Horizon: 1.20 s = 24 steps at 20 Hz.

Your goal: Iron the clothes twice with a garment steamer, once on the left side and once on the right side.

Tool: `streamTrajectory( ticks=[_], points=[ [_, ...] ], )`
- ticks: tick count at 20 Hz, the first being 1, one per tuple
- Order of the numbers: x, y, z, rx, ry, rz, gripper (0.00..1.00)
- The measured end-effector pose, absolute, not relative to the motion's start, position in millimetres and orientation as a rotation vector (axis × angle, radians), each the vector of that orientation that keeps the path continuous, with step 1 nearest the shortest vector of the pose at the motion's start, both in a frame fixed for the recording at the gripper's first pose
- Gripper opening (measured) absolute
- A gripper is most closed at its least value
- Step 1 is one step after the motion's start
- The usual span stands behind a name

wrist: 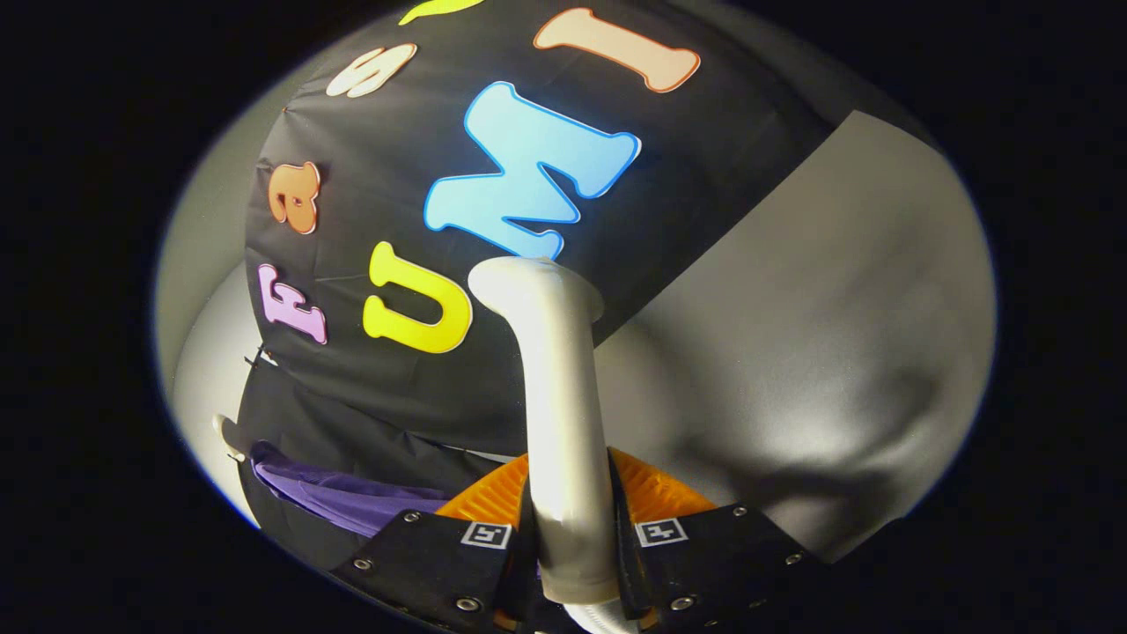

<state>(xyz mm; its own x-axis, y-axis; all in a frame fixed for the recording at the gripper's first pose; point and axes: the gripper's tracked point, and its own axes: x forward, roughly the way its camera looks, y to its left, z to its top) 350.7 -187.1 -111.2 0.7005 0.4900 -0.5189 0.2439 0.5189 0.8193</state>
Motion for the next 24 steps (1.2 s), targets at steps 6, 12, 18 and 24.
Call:
streamTrajectory(
  ticks=[6, 12, 18, 24],
  points=[
    [287.1, -148.8, -76.3, 1.066, 0.790, 0.139, 0.36],
    [230.4, -113.4, -35.7, 0.995, 0.668, 0.105, 0.36],
    [174.1, -73.7, 3.3, 0.871, 0.564, 0.100, 0.36],
    [138.2, -44.5, 48.4, 0.761, 0.440, 0.117, 0.36]
  ],
)
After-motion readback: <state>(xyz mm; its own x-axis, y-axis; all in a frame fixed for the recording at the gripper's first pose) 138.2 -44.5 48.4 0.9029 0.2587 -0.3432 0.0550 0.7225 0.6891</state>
